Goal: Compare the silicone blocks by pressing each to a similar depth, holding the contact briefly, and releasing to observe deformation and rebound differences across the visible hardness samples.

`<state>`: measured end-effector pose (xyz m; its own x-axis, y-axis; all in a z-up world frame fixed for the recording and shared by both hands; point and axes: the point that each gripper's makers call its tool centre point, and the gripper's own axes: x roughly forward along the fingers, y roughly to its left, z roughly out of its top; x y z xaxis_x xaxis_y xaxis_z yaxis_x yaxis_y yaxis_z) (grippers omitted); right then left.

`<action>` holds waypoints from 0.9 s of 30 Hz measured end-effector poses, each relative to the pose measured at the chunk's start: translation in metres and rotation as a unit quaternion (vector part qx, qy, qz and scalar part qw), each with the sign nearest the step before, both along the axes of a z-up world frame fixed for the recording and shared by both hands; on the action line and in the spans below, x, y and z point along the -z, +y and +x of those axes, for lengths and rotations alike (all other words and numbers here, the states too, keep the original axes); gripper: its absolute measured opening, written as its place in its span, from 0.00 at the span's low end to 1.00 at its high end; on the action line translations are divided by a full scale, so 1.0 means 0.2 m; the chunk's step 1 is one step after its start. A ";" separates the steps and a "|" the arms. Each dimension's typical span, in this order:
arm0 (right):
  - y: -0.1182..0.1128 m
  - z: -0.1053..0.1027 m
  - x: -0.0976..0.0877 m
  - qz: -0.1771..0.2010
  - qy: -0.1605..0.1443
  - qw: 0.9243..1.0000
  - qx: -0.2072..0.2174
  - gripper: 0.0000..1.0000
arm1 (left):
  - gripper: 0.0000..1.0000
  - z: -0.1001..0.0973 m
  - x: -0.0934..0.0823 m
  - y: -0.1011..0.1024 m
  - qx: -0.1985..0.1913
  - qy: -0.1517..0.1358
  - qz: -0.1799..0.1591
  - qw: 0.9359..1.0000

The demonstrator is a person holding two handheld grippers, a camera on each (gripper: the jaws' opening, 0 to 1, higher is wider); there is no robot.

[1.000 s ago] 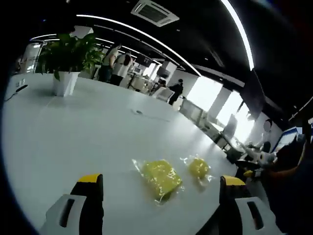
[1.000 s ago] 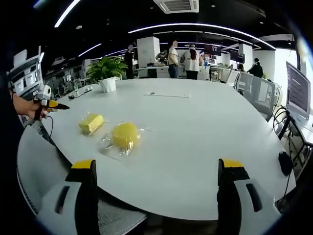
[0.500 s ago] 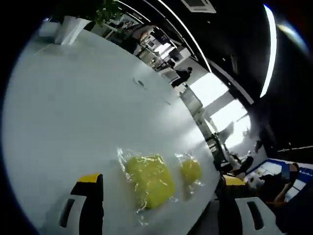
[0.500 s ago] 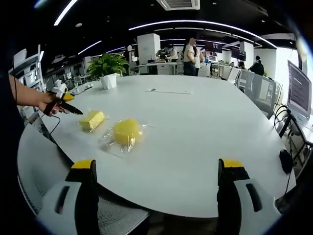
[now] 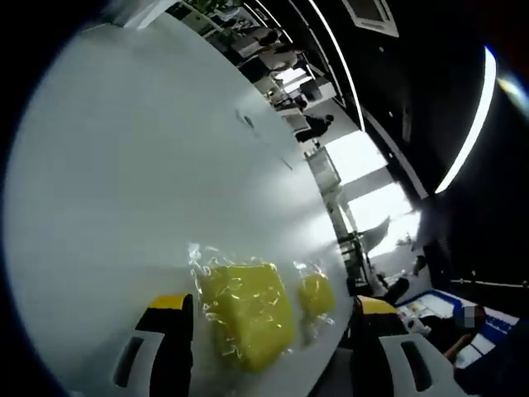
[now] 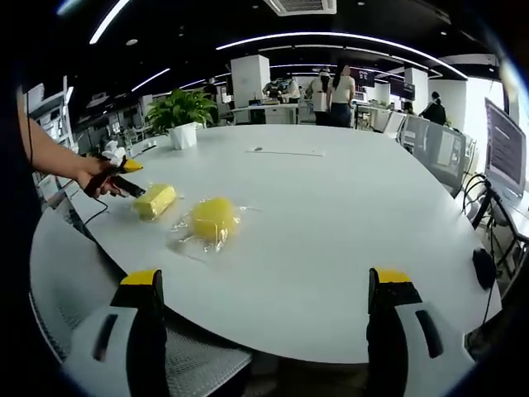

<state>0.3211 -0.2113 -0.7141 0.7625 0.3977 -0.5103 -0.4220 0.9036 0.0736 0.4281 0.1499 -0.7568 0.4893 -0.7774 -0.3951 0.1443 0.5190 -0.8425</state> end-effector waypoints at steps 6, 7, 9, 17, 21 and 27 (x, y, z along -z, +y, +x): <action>-0.01 0.01 0.01 0.003 -0.001 1.000 0.001 0.96 | 0.63 0.04 0.05 0.01 -0.038 0.043 -0.009 0.998; -0.02 0.01 0.01 0.003 -0.001 1.000 0.001 0.96 | 0.61 0.05 0.05 0.01 -0.036 0.038 -0.005 0.999; -0.02 0.01 0.01 0.004 -0.001 1.000 0.001 0.96 | 0.58 0.04 0.05 -0.01 -0.028 0.034 0.007 0.999; -0.06 0.01 0.02 0.013 0.000 1.000 0.011 0.96 | 0.32 -0.02 0.15 -0.03 0.004 0.042 0.060 0.997; -0.07 0.01 0.02 0.012 0.001 1.000 0.011 0.96 | 0.28 -0.01 0.17 -0.04 -0.002 0.044 0.054 0.998; -0.08 0.00 0.02 0.013 0.000 1.000 0.013 0.96 | 0.25 -0.01 0.16 -0.05 -0.002 0.048 0.067 0.997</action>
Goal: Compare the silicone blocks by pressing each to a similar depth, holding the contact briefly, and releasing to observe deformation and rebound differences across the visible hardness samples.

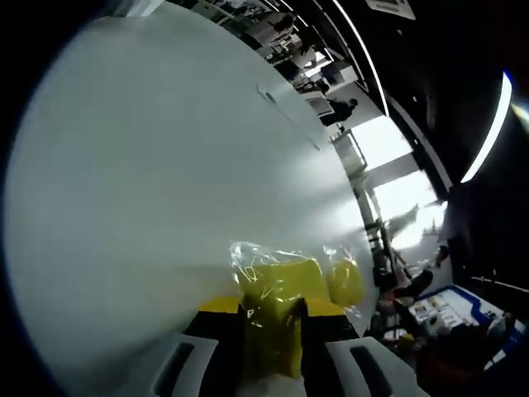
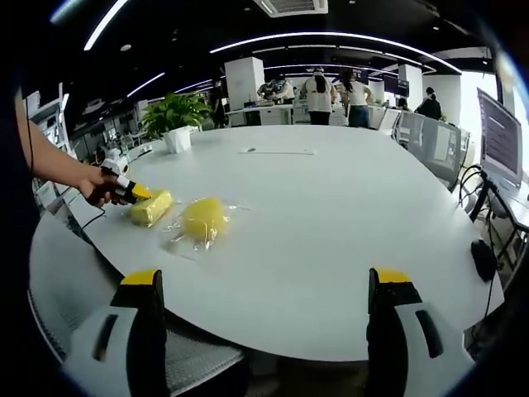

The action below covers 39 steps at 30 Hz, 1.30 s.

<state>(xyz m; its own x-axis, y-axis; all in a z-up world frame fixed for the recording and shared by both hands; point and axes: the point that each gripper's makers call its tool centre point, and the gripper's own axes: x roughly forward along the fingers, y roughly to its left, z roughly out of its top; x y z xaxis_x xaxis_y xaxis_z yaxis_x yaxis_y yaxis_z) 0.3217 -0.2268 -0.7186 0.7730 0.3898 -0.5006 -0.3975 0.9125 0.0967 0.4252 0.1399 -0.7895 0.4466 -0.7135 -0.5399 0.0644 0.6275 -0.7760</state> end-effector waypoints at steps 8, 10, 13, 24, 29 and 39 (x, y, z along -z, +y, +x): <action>-0.02 -0.01 0.00 0.004 -0.001 1.000 0.010 0.96 | 0.20 0.01 0.03 0.01 0.001 0.028 0.035 0.999; -0.02 -0.01 0.00 0.004 0.000 1.000 0.010 0.96 | 0.17 0.01 0.03 0.02 0.000 0.026 0.038 0.999; -0.02 -0.01 0.00 0.002 0.000 1.000 0.009 0.96 | 0.12 0.01 0.04 0.02 -0.007 0.035 0.032 0.999; -0.01 0.01 0.00 0.002 -0.001 1.000 0.009 0.96 | 0.02 -0.01 0.01 0.02 -0.007 0.048 0.017 0.999; 0.00 0.01 -0.01 0.003 -0.002 1.000 0.005 0.96 | 0.01 -0.02 -0.01 0.05 -0.020 0.048 0.014 0.999; 0.00 0.04 -0.05 0.001 -0.008 1.000 -0.001 0.96 | 0.00 -0.01 -0.08 0.10 -0.036 0.025 0.000 0.999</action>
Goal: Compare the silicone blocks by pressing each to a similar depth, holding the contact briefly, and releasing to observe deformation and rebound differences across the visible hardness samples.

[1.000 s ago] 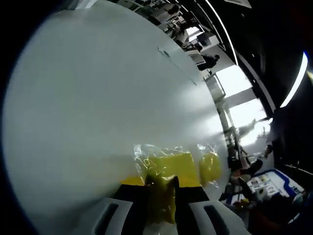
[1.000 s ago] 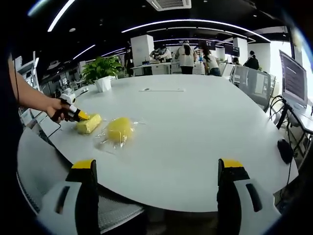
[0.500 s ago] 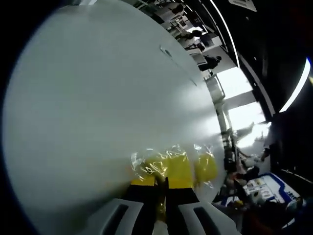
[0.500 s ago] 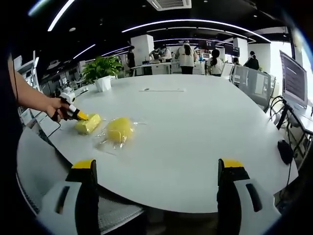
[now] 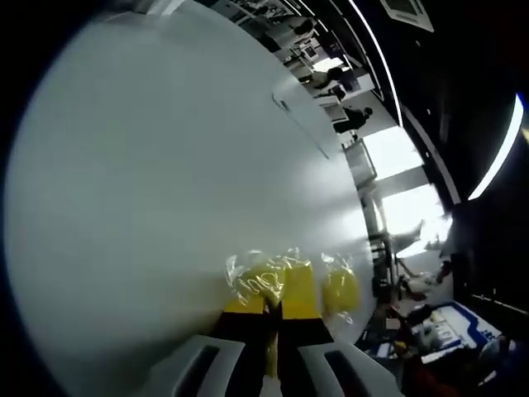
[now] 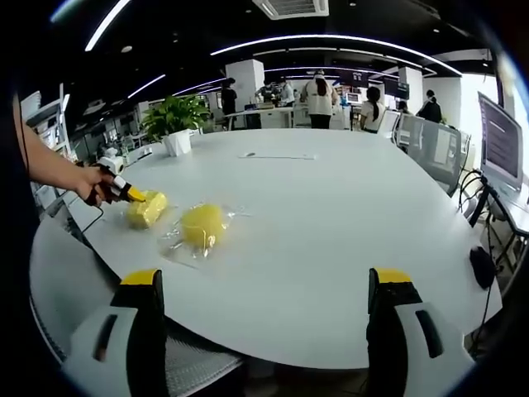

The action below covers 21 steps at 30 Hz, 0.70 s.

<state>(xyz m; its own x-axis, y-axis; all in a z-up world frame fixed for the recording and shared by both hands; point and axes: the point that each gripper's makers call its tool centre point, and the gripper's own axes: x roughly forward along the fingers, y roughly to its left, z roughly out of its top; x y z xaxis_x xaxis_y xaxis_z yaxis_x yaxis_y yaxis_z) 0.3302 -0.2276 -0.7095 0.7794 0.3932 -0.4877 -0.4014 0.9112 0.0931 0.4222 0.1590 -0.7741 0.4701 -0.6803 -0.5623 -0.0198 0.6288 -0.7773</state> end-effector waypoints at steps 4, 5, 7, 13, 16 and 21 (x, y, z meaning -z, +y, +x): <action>0.00 0.01 0.00 0.003 -0.004 1.000 0.001 0.96 | 0.00 0.00 -0.03 0.02 -0.007 -0.012 0.006 1.000; 0.00 0.01 -0.01 0.003 -0.004 1.000 0.000 0.96 | 0.00 0.00 -0.03 0.03 -0.007 -0.014 0.007 1.000; 0.01 0.00 0.00 0.003 -0.004 1.000 -0.002 0.96 | 0.00 0.00 -0.03 0.03 -0.006 -0.021 0.011 1.000; 0.01 0.00 -0.01 0.002 -0.004 1.000 -0.003 0.96 | 0.00 0.00 -0.07 0.03 -0.004 -0.042 0.010 0.999; 0.01 0.00 -0.02 0.002 -0.006 1.000 -0.003 0.96 | 0.00 0.01 -0.12 0.03 -0.006 -0.064 0.012 0.998; 0.01 0.00 -0.03 0.001 -0.008 1.000 -0.005 0.96 | 0.00 0.06 -0.35 0.01 -0.014 -0.154 -0.004 0.988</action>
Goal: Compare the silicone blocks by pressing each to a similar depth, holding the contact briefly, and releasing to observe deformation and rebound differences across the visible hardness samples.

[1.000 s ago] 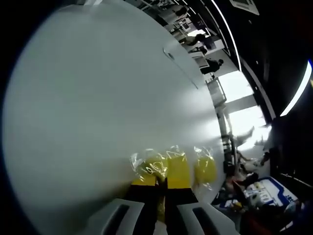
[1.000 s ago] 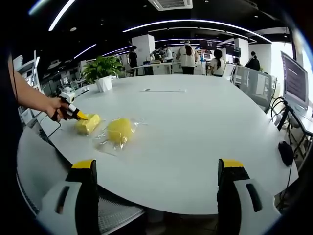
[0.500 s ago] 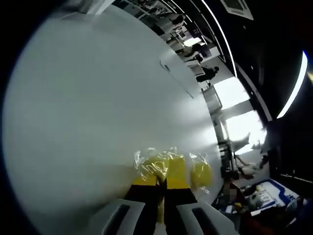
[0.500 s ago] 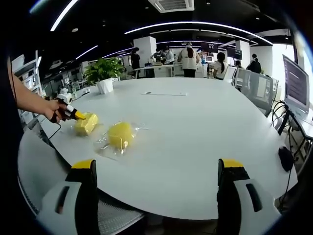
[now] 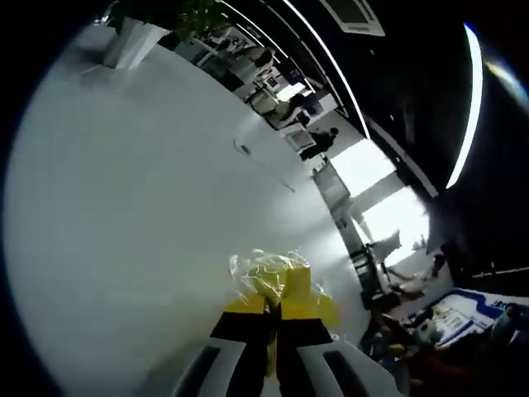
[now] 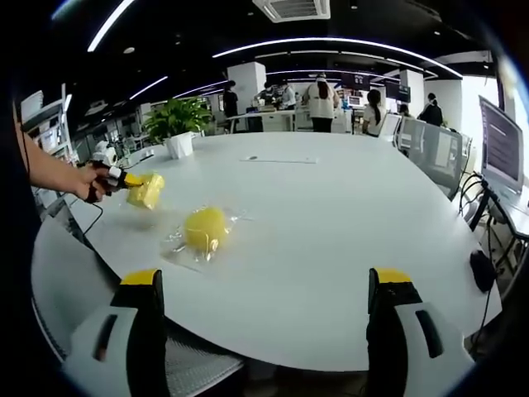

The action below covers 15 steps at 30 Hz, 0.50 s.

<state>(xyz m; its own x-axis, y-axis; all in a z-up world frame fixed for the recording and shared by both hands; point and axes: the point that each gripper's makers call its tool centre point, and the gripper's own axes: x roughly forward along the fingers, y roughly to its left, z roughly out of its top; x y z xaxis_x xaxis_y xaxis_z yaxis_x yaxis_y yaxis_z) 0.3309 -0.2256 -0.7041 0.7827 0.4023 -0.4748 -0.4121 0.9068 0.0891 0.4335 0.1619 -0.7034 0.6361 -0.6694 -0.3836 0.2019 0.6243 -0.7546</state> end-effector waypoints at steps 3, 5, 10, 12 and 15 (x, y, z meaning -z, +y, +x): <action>0.01 0.01 -0.01 -0.001 -0.002 1.000 -0.005 0.96 | 0.00 0.02 -0.10 -0.01 0.002 -0.037 0.007 0.999; 0.01 0.02 -0.01 -0.001 -0.004 1.000 -0.007 0.96 | 0.00 0.03 -0.16 0.00 -0.003 -0.048 0.004 0.999; 0.05 0.03 -0.05 0.001 -0.011 1.000 -0.013 0.96 | 0.00 0.05 -0.40 -0.01 -0.009 -0.114 0.002 0.993; 0.07 0.04 -0.08 0.002 -0.016 1.000 -0.018 0.96 | 0.00 0.06 -0.48 -0.01 -0.002 -0.143 0.014 0.990; 0.09 0.06 -0.12 0.004 -0.022 0.999 -0.023 0.96 | 0.00 0.06 -0.62 -0.02 0.015 -0.190 0.033 0.981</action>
<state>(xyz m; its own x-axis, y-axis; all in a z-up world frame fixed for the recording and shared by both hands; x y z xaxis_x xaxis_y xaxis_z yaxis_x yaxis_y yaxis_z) 0.3438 -0.2073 -0.6802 0.7832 0.4430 -0.4363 -0.4578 0.8857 0.0774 0.4463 0.1572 -0.5803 0.7229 -0.6709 -0.1653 0.4798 0.6596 -0.5785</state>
